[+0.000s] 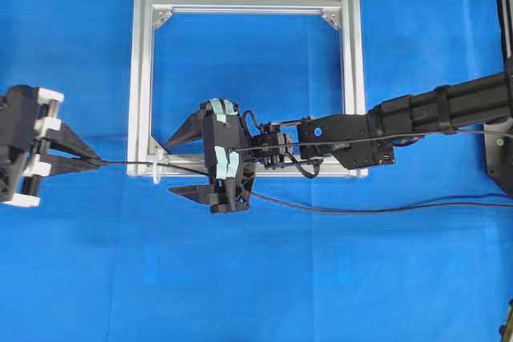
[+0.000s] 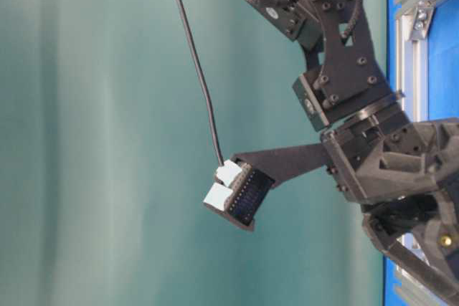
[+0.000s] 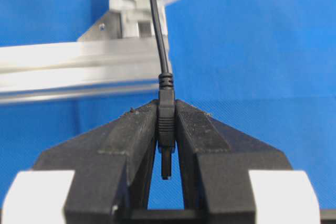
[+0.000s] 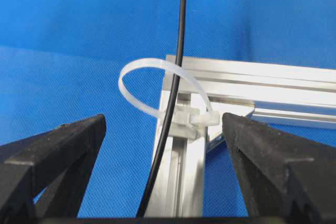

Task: Insert the wire through the string loop located on the left side.
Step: 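Pull the USB plug leftward through the loop with the left gripper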

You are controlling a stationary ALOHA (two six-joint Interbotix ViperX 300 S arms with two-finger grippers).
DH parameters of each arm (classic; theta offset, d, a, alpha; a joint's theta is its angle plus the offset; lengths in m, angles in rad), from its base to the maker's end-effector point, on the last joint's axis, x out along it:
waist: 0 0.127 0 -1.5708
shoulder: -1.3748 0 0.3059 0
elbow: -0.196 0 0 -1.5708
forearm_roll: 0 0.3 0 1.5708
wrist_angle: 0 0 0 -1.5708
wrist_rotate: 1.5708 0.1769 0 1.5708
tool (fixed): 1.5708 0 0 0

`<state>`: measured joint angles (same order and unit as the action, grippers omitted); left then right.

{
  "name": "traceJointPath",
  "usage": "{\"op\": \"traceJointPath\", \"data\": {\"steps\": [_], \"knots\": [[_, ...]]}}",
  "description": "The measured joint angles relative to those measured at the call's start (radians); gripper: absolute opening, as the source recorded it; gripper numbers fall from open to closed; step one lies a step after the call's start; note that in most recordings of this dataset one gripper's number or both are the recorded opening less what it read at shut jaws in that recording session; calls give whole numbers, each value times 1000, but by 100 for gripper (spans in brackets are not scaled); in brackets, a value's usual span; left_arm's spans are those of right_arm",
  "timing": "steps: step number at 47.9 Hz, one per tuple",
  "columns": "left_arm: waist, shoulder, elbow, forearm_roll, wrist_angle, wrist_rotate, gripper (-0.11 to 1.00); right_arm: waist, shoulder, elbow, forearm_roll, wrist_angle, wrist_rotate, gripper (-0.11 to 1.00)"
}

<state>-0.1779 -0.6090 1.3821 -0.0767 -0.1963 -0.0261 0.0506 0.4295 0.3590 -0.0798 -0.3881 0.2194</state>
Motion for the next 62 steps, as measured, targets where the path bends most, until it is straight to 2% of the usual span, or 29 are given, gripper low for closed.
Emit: {"op": "traceJointPath", "data": {"steps": [7,13,44,48,53,57,59,62], "knots": [[0,-117,18,0,78,-43,8,2,0,0,2,-2,0,95],[0,-164,23,0,112,-54,8,2,0,0,0,-2,-2,95],[0,-153,25,2,137,-51,9,2,0,0,2,-2,-2,95],[0,-158,25,2,141,-63,24,2,0,0,0,-2,-2,95],[0,-160,25,0,146,-66,58,2,0,0,0,-2,-2,95],[0,-160,25,0,144,-58,80,2,0,0,0,-2,-2,95],[0,-160,25,2,146,-54,85,2,0,0,2,-2,-2,95],[0,-160,25,2,144,-52,80,2,0,0,2,-2,-2,95]]}}
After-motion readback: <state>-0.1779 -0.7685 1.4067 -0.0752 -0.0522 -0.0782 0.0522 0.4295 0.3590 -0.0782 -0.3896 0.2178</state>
